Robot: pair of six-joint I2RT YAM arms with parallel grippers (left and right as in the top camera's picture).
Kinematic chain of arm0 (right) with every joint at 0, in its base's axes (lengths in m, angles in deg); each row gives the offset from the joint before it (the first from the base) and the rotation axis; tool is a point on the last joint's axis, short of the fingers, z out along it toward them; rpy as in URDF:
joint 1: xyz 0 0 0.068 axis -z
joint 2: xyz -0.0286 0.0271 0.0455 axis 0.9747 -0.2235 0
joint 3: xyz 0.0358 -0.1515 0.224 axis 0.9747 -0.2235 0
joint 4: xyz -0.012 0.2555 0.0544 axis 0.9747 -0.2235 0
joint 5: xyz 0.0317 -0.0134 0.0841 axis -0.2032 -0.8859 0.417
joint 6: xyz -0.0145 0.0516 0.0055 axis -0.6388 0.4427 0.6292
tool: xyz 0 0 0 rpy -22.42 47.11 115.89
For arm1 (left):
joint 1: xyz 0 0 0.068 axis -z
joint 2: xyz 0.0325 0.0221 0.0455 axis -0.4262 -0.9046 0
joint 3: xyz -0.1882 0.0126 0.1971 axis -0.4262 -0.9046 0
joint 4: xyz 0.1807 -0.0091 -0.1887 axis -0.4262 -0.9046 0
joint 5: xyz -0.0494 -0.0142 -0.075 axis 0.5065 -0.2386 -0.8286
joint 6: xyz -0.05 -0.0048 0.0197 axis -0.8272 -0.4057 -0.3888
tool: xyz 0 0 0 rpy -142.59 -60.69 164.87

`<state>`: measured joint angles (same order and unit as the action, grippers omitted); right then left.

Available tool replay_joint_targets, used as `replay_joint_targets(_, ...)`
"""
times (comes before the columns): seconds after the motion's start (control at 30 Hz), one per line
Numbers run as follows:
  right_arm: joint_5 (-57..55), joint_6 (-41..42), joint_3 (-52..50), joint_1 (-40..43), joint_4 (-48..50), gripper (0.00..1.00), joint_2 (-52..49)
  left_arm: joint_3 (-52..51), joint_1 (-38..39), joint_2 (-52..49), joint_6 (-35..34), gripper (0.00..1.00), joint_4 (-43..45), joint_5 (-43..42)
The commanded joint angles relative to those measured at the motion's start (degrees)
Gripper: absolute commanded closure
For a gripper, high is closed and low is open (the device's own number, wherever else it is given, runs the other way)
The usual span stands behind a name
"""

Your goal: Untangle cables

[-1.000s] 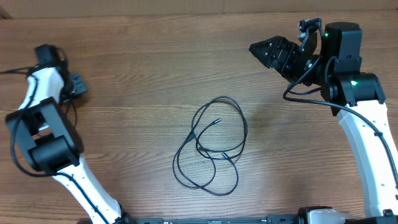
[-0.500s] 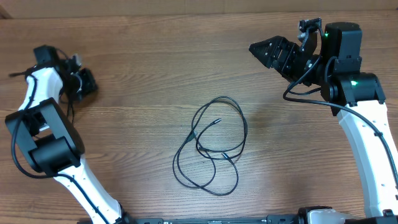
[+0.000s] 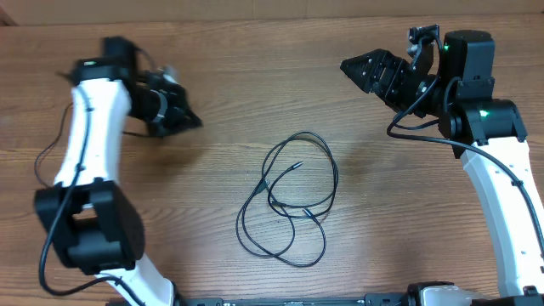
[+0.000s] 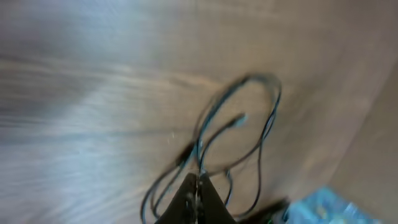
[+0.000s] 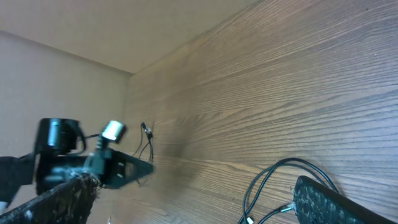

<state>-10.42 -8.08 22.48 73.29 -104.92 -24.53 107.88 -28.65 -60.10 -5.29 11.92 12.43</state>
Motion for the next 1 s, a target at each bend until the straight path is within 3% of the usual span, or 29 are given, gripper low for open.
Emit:
replay_joint_targets(0.0,-0.2,-0.4,1.4,0.1,0.2,0.0,0.2,-2.5,7.1,-0.8,-1.2,0.96,0.0,5.4)
replay_joint_targets(0.17,-0.2,-0.4,1.4,0.1,0.2,0.0,0.2,-7.6,17.9,-0.9,-3.3,0.95,4.3,13.6)
replay_joint_targets(0.37,-0.2,-0.4,1.4,0.1,0.2,0.0,0.2,-15.9,28.0,-0.9,-14.7,0.95,18.4,17.9)
replay_joint_targets(0.53,-0.2,-0.4,1.4,0.1,0.2,0.0,0.2,-20.8,33.7,-0.9,-16.2,0.95,29.1,19.5)
replay_joint_targets(0.57,-0.2,-0.5,1.4,0.1,0.2,0.0,0.2,-21.7,35.4,-0.9,-16.2,0.91,30.7,21.6)
replay_joint_targets(0.97,-0.2,-0.4,1.4,0.1,0.2,0.0,0.2,-22.2,39.6,-0.9,-16.2,0.91,31.6,26.7)
